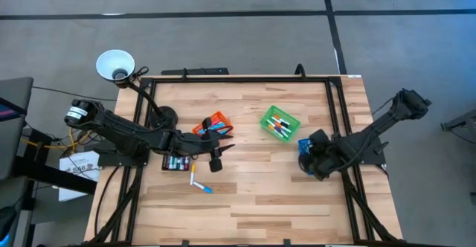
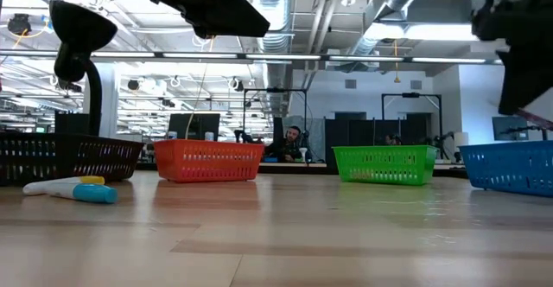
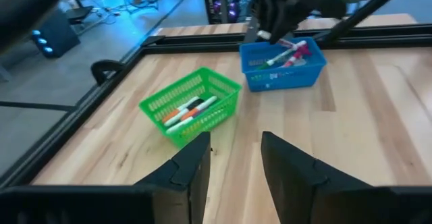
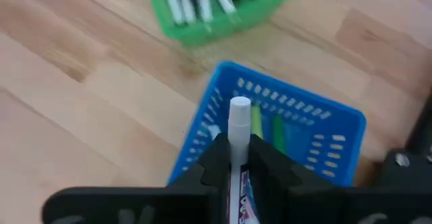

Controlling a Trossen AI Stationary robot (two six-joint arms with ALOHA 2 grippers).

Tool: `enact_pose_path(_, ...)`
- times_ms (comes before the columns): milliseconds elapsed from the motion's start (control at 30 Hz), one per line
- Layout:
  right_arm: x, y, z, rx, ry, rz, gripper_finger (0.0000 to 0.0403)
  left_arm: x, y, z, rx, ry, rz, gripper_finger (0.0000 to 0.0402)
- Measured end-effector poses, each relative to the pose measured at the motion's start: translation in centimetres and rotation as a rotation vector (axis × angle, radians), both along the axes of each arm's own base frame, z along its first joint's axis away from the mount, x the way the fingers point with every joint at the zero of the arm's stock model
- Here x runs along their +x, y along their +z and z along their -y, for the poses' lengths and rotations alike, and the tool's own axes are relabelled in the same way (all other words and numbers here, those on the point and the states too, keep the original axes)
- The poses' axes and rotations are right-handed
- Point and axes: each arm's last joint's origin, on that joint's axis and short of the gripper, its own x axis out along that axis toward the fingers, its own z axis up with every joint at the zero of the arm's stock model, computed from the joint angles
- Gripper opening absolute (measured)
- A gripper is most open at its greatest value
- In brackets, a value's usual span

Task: Pick & Place Markers
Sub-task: Put the violet marker pen into the blue bin, then put the light blue pen into the green bin

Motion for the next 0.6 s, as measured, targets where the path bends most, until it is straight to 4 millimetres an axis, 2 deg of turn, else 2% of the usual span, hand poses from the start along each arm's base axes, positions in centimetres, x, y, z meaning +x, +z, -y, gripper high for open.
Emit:
enact_pose_path(167, 0.4, -0.9, 0.5, 0.023, 0.019, -0.154, 0.009, 0.0, 0.0, 0.1, -0.015, -0.043, -0.005, 0.0129)
enact_pose_path(400, 1.0, -1.2, 1.2, 0.121, 0.03, -0.238, 0.0176, 0.0, 0.0, 0.1, -0.02, -0.046, -0.004, 0.0129)
enact_pose_path(600, 1.2, -1.2, 1.4, 0.171, 0.015, -0.244, 0.0199, 0.0, 0.0, 0.3, -0.048, -0.041, 0.003, 0.0129)
